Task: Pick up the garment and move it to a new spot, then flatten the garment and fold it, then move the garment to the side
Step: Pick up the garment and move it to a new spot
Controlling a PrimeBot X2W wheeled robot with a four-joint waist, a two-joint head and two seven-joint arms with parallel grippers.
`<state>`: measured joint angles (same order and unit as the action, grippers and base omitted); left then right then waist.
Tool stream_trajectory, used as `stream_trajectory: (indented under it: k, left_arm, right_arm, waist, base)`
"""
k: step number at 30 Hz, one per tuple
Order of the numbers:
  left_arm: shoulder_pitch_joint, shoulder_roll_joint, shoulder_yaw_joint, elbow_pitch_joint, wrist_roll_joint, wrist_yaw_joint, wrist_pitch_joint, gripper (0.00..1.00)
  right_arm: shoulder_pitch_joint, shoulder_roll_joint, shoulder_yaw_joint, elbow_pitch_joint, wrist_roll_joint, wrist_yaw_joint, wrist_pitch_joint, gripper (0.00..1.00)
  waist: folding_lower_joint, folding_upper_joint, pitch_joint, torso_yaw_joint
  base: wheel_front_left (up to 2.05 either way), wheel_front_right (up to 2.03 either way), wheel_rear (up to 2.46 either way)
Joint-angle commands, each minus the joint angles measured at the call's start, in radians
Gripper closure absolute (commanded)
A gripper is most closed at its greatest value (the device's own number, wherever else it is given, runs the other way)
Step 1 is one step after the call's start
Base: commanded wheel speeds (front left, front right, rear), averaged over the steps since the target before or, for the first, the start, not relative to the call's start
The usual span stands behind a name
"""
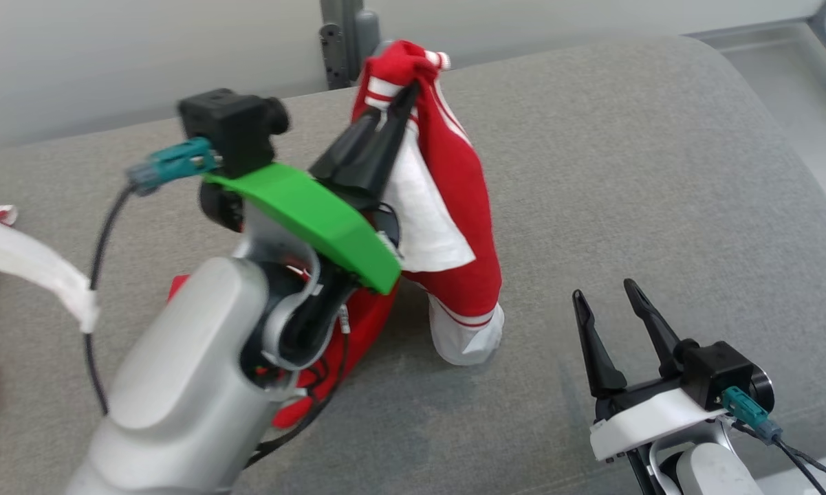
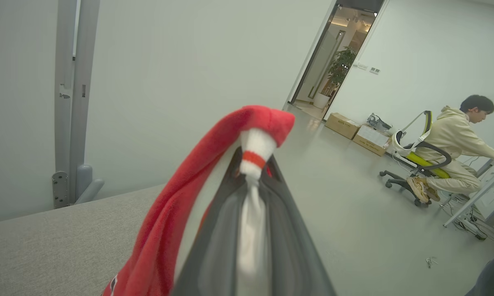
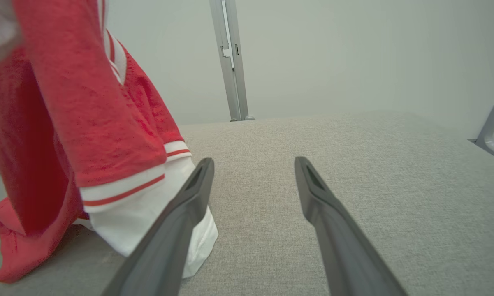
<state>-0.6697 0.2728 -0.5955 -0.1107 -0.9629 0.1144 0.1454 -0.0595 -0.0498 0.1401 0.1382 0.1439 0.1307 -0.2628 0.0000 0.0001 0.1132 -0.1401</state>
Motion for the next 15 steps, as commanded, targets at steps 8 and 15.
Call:
stream_trajectory:
  k: [8,15]
  left_arm:
    - [-0.006,-0.178,-0.128,0.385,0.045,-0.039,-0.102,1.00]
    - [0.027,-0.216,-0.188,0.589,-0.019,-0.090,-0.162,0.00]
  right_arm:
    - [-0.046,-0.001,0.030,-0.016,0.042,0.000,-0.003,0.00]
    - [-0.057,0.000,0.028,-0.015,0.060,0.000,-0.003,0.00]
  waist:
    - [0.0000,-0.0001,0.135,-0.186]
    - [0.0000,-0.0001,0.174,-0.195]
  base:
    - [0.00,0.00,0.00]
    - [0.00,0.00,0.00]
